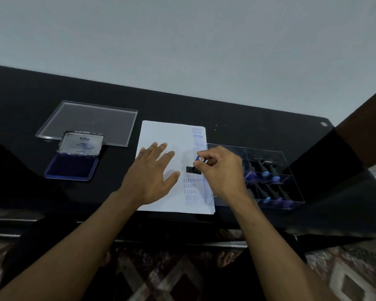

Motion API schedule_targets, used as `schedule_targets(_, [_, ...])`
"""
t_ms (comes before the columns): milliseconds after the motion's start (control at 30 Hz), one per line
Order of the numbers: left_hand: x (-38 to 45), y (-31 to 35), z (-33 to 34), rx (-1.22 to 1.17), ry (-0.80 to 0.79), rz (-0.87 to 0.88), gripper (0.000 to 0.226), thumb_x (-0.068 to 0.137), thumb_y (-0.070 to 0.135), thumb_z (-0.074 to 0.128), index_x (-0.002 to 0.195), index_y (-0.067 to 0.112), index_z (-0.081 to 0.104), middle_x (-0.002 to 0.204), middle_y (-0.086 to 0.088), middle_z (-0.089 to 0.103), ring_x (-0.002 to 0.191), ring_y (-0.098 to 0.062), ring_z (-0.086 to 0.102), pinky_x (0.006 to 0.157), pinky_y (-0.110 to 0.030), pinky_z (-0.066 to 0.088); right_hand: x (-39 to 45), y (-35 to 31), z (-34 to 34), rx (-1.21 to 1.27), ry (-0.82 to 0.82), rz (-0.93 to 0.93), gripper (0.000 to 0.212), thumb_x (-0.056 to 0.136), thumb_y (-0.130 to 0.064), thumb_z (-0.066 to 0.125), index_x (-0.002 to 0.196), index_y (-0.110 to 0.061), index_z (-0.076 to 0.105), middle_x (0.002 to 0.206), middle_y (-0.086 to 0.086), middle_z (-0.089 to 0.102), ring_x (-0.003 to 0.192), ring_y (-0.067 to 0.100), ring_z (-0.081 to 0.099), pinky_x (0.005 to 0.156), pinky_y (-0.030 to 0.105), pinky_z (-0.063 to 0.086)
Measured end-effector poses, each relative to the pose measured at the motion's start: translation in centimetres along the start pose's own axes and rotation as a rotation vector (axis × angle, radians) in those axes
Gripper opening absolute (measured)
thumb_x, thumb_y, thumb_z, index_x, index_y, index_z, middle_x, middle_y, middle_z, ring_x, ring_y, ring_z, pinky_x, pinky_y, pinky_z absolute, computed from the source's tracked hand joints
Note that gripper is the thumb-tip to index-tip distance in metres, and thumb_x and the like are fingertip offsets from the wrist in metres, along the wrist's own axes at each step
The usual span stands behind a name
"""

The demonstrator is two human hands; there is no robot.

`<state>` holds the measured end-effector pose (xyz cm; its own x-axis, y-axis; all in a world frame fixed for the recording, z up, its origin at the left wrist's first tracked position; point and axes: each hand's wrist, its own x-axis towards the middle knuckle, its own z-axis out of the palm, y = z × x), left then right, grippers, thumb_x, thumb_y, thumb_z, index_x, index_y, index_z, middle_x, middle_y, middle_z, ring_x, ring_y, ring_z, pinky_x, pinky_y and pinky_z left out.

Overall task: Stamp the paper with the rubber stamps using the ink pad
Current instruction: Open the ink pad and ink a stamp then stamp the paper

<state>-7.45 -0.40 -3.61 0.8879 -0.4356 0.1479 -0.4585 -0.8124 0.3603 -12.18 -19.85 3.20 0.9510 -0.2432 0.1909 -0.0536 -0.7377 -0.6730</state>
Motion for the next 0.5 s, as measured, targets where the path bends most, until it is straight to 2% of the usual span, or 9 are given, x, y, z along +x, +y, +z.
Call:
schedule_targets(133, [0.8,-0.1,0.7,0.033,-0.021,-0.002,0.073,0.092,0.069,0.028,0.154,0.031,0.035,0.167,0.002,0.018,0.155,-0.022,0.009,0.122,-0.043,0.001,0.3,0.2,0.1,-0.023,-0.017,-0.006,0.024,0.083,-0.026,0.078,0.107,-0.020,0.076,0.105,-0.006,0.068,0.082,0.005,0.064,0.083,0.030,0.058])
schedule_targets(300, [1.2,-0.9,1.0,0.057,-0.007,0.032,0.069,0.094,0.063,0.032,0.151,0.027,0.042,0.165,-0.002,0.025,0.155,-0.025,0.013,0.121,-0.044,0.003,0.8,0.1,0.5,-0.042,-0.026,-0.045,0.023,0.084,-0.025,0.077,0.107,-0.018,0.076,0.104,-0.004,0.069,0.080,0.006,0.063,0.084,0.029,0.057])
schedule_targets(500, [1.3,-1.7,1.8,0.088,-0.041,0.028,0.069,0.094,0.065,0.028,0.151,0.029,0.042,0.165,-0.001,0.024,0.155,-0.025,0.012,0.121,-0.043,-0.001,1.2,0.1,1.3,-0.097,-0.055,-0.054,0.025,0.085,-0.027,0.075,0.109,-0.020,0.076,0.107,-0.004,0.069,0.079,0.006,0.062,0.087,0.028,0.055])
